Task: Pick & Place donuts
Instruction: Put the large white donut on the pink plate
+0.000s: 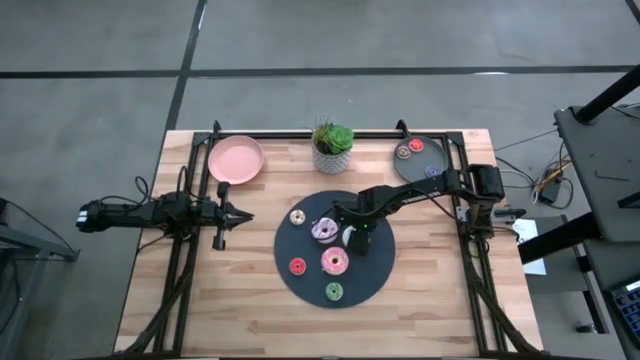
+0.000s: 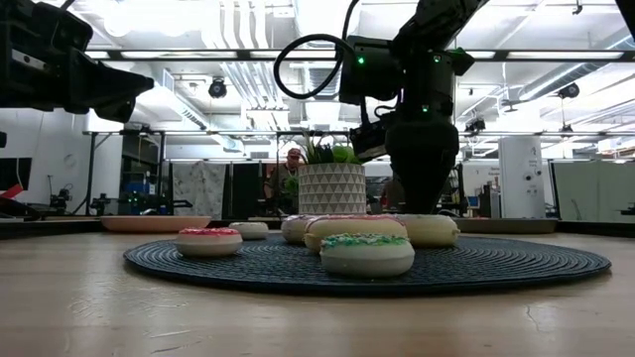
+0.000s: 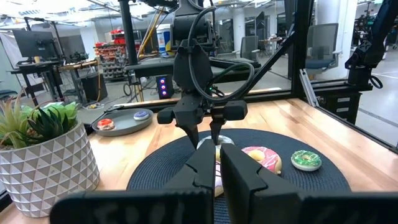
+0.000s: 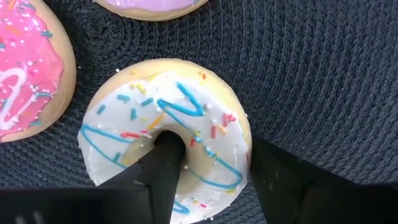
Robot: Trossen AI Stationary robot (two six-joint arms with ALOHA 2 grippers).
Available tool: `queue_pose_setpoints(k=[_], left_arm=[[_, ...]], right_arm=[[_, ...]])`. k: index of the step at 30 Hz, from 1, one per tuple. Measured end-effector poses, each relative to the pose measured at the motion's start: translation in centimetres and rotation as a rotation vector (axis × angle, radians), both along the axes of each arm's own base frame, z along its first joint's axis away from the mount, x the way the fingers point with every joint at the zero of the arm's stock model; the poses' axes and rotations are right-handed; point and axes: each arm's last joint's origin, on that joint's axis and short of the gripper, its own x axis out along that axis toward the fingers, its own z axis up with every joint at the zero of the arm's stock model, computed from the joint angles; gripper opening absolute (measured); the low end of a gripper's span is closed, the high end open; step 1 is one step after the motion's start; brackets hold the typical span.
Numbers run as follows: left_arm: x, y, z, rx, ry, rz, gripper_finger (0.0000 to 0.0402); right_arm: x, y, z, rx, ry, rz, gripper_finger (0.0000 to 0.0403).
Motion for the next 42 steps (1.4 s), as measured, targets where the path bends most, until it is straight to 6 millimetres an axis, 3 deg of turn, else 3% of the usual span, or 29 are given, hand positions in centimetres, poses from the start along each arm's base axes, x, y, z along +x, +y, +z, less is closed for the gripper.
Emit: queue_pose_setpoints(k=[20, 42], left_arm=[[0.0, 0.0, 0.0, 0.000, 0.000, 0.000, 0.0000], [0.0, 0.0, 0.0, 0.000, 0.000, 0.000, 0.0000]], right_arm=[[-0.7, -0.1, 3.9, -0.001, -0.086, 0.001, 0.0127], [2.9, -2.0, 11.8, -0.062, -0.367, 0.079, 0.0127]])
